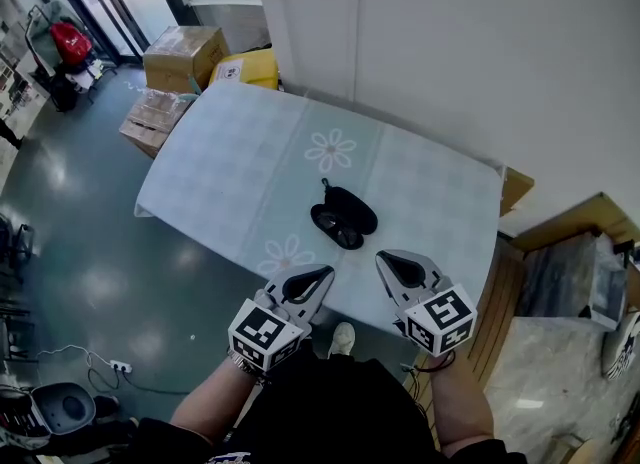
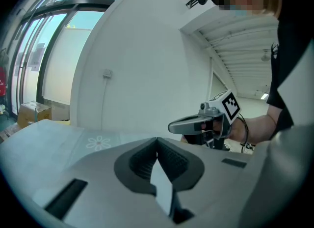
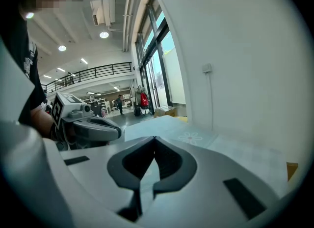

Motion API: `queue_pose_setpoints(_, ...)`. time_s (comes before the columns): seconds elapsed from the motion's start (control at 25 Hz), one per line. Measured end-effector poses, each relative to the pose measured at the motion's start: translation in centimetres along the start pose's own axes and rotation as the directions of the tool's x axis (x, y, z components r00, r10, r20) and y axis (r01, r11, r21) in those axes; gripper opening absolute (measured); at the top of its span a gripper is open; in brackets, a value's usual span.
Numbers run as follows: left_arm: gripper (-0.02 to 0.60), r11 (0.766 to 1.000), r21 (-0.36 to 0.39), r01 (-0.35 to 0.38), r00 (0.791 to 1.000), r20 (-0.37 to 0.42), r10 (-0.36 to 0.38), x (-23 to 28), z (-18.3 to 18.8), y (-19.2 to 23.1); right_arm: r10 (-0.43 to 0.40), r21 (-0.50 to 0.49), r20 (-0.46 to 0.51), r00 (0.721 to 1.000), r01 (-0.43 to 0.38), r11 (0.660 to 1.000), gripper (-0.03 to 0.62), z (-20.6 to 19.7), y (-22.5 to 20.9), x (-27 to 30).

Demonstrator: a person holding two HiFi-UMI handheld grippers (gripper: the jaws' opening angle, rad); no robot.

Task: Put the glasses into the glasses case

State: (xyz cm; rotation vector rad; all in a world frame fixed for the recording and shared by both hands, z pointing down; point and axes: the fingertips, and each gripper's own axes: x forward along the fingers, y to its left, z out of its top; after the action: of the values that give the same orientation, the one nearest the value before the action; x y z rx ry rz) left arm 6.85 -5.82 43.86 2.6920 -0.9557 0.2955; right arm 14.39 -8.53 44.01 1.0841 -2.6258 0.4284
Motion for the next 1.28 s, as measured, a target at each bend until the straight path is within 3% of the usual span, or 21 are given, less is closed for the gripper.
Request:
queue_pose_setpoints(0.28,0.028,1.000,0.015,0.004,1.000,0.002,-0.004,-1.7,0.3,0.2,-0.016,0.048,0.017,1.000,0.015,0.999,0.023,-0.6,2.2,-0.9)
queue_pose_setpoints(0.64,0.028,0.994,0.054,0.093,0.996,-0.021,-0.092,-4.9,0.7,1.4,-0.095,0.141,0.062,0.994,0.085,0.986,0.023,-0.5,5.9,0.5)
queue_pose_setpoints(0.92,0.028,0.985,0.073,0.154,0.988,-0.020,-0.153,-7.0,0.7,2.3,-0.145,0.139,0.063,0.987,0.135,0.981,0.023,-0.2,9.2,0.9)
queue_pose_setpoints(1.28,0.028,0.977,0.042,0.209,0.978,-0.026,-0.208,-9.0,-0.5,2.3,-0.200,0.140,0.046,0.979,0.192,0.971,0.023,-0.6,11.6,0.8)
